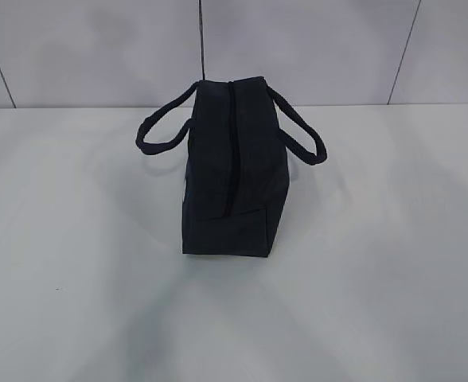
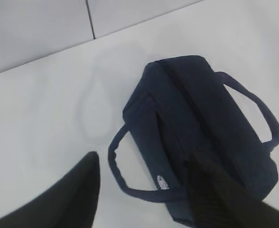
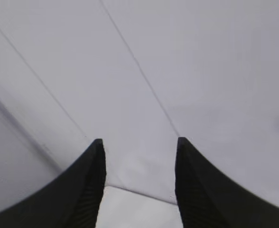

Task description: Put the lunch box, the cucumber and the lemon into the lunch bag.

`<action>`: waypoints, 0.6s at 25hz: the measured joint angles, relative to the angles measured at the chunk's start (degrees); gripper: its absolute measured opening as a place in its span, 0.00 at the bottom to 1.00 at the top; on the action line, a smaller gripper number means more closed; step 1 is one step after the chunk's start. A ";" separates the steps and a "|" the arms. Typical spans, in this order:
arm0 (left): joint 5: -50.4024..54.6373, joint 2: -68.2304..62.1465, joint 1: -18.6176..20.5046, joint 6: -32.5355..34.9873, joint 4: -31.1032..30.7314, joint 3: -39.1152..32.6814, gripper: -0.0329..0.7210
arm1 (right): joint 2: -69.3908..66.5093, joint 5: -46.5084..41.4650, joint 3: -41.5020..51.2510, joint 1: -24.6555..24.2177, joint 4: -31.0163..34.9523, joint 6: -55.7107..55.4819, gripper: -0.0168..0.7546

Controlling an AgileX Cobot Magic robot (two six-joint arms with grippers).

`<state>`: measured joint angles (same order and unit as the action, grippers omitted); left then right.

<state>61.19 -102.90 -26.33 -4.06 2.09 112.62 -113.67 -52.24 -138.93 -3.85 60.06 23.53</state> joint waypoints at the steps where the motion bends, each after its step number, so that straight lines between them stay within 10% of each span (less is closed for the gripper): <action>1: 0.63 0.86 0.00 0.00 -1.03 0.00 0.61 | 0.00 -0.92 -4.57 0.00 -5.73 -3.53 0.50; 8: 2.35 5.68 0.00 0.00 -4.51 0.00 0.61 | 1.97 -15.78 -28.84 0.00 -34.75 -19.27 0.50; 15: 2.47 10.86 -1.66 0.00 -4.60 0.00 0.61 | 7.14 -21.00 -29.92 0.00 -38.27 -20.81 0.50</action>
<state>63.66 -92.04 -27.99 -4.06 -2.52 112.62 -106.53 -73.23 -168.85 -3.85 21.79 2.72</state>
